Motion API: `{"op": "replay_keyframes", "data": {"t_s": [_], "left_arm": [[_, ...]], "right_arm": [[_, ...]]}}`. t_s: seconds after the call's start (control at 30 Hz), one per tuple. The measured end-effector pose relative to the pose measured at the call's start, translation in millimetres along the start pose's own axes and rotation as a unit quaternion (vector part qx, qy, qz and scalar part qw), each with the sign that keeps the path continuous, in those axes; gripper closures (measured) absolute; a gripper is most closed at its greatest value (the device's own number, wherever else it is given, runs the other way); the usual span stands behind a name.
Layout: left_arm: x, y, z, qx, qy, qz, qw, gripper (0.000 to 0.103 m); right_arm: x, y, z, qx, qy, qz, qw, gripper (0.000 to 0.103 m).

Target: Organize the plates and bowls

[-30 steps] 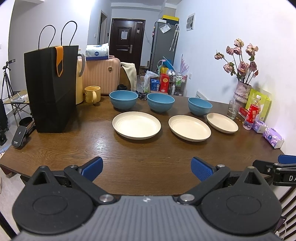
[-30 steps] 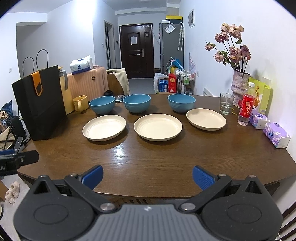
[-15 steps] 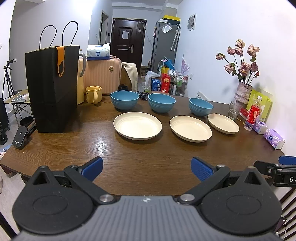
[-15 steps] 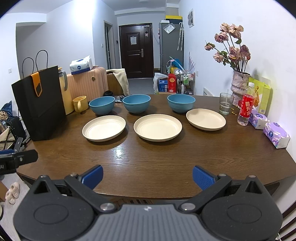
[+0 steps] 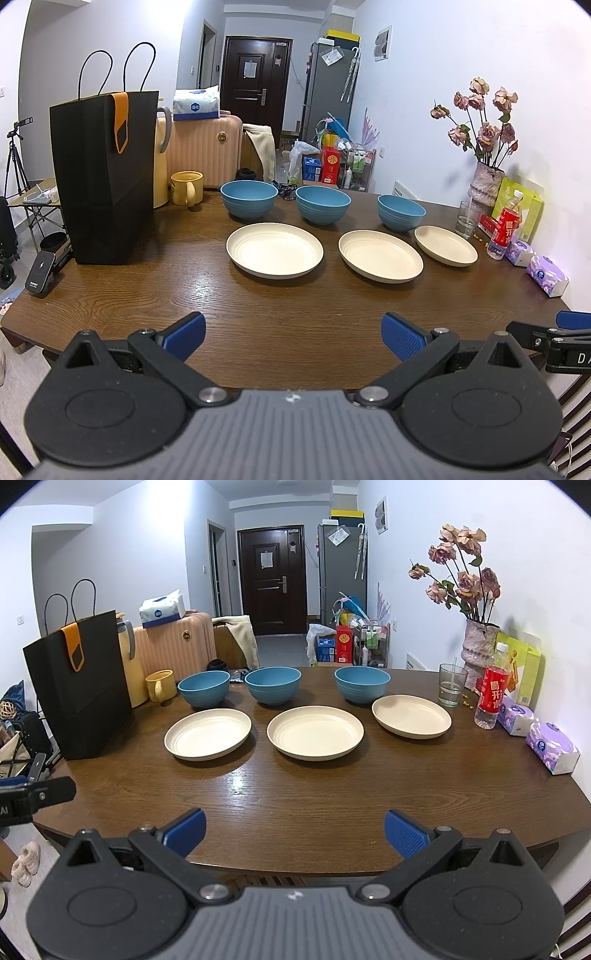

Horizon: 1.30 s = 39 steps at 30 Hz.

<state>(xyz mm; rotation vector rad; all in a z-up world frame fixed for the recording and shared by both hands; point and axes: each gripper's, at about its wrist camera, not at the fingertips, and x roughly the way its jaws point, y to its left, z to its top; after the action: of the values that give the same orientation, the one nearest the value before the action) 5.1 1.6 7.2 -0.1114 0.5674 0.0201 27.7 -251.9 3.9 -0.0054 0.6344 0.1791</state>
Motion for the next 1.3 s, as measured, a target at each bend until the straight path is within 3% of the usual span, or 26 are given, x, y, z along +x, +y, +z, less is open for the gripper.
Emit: {"op": "replay_keyframes", "data": {"t_s": [0.57,1.3], "left_arm": [[0.6,0.7,0.9,-0.001,0.001,0.002,1.0,0.0],[11.7,-13.9,5.1,-0.026,-0.006,0.042,0.9988,0.0]], "right_arm": [[0.9,-0.3,-0.8,0.002,0.0,0.0,1.0,0.0],[27.4,-17.9,22.4,-0.005,0.001,0.04,0.999,0.0]]}}
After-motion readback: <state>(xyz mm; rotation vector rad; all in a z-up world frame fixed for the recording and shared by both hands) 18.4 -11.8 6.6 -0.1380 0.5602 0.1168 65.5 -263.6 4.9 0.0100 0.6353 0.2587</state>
